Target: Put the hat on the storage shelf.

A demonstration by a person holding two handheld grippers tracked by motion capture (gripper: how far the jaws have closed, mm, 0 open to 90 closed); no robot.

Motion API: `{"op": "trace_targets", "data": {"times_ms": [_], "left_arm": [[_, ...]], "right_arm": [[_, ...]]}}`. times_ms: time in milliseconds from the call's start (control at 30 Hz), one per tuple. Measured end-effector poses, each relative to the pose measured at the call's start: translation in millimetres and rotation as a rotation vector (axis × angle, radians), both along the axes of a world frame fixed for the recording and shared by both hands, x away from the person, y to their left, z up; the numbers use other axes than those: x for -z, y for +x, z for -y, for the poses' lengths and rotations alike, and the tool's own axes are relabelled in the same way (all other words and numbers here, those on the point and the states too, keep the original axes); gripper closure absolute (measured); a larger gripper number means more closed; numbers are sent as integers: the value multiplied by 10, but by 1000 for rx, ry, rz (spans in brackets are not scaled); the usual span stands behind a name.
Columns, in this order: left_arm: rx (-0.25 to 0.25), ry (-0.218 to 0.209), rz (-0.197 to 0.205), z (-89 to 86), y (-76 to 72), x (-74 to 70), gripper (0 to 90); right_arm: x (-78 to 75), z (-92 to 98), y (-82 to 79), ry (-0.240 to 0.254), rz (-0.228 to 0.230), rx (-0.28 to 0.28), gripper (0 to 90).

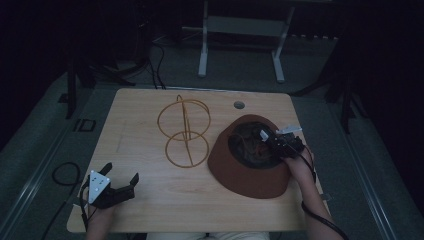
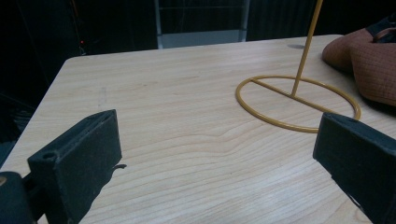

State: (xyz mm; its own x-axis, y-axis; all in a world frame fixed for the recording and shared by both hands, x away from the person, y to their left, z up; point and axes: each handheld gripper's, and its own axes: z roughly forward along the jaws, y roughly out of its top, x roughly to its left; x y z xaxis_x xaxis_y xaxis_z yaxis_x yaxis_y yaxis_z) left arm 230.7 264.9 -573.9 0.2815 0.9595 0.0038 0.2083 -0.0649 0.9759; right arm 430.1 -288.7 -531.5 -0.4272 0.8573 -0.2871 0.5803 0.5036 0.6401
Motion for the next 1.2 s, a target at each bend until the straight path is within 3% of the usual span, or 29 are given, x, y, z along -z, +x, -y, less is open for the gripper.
{"op": "trace_targets", "data": {"times_ms": [267, 367, 533, 567, 633, 833, 967, 1033, 1200], "left_arm": [[0, 1, -7, -3, 2, 6, 16], [-3, -2, -8, -9, 0, 3, 16], [-8, -4, -12, -10, 3, 7, 15], [-8, -4, -12, -10, 3, 7, 16], [-9, 1, -18, -7, 8, 10, 16], [-13, 0, -24, 4, 12, 4, 16], [-8, -8, -39, 20, 14, -25, 16], [-6, -22, -65, 34, 16, -64, 16], [34, -60, -78, 81, 10, -224, 34]], "right_arm": [[37, -93, 54, -132, 1, -26, 642], [32, -83, 56, -154, 20, -29, 736], [-48, 23, 13, -102, 70, -17, 831], [-48, 23, 13, -102, 70, -17, 831], [-157, 118, -29, -32, 87, 4, 843], [-369, 256, -147, 36, 144, 33, 845], [-537, 296, -252, 53, 179, 38, 846], [-621, 309, -308, 61, 197, 36, 846], [-808, 323, -431, 86, 217, 35, 846]]}}
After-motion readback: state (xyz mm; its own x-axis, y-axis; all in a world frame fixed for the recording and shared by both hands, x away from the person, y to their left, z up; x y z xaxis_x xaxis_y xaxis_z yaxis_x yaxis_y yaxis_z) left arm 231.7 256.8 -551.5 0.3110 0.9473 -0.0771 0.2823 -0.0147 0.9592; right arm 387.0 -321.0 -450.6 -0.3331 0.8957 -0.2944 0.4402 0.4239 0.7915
